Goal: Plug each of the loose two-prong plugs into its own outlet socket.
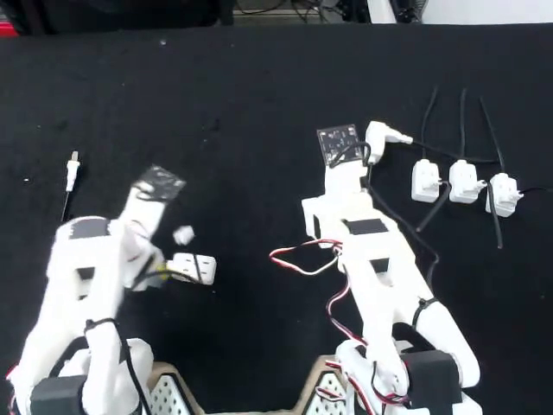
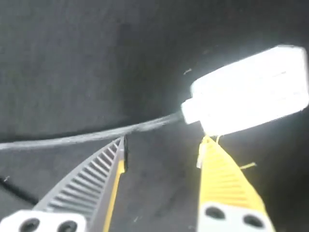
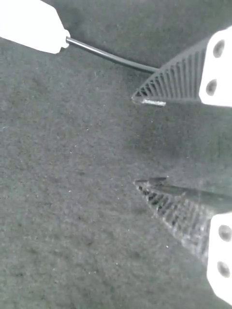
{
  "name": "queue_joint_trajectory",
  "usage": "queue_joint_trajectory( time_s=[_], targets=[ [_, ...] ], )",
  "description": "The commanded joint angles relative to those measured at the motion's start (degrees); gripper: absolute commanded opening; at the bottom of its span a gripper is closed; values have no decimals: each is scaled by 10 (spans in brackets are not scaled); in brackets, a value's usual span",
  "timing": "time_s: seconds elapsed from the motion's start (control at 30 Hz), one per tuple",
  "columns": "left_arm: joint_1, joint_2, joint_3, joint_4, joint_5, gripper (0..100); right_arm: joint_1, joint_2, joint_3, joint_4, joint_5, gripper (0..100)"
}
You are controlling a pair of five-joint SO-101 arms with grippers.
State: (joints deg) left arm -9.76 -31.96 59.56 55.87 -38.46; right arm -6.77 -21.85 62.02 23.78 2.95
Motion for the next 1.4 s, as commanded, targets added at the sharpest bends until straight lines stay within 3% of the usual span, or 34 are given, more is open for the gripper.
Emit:
queue_joint_trajectory(
  time_s=[0.0,0.23,0.37,0.47,0.6,0.77,0.9,1.03,1.17,1.37],
  targets=[
    [105,-15,6,-55,119,250,12,-21,-6,-12,2,222],
    [274,-20,-3,-55,252,247,12,-21,-6,-12,2,222],
    [284,-20,-39,-47,263,246,12,-21,-6,-12,2,222],
    [269,-20,-87,6,260,246,12,-21,-5,-12,2,222],
    [206,-21,-186,115,257,246,12,-21,-5,-13,2,222],
    [20,-13,-298,167,173,246,12,-21,-5,-13,2,222],
    [-118,-13,-315,126,114,249,11,-21,-5,-13,2,222],
    [-202,-11,-305,61,94,249,10,-21,-5,-13,2,222],
    [-234,27,-307,-17,94,250,10,-21,0,-13,2,222],
    [-226,165,-368,-95,98,249,10,-21,3,-14,2,222]
  ],
)
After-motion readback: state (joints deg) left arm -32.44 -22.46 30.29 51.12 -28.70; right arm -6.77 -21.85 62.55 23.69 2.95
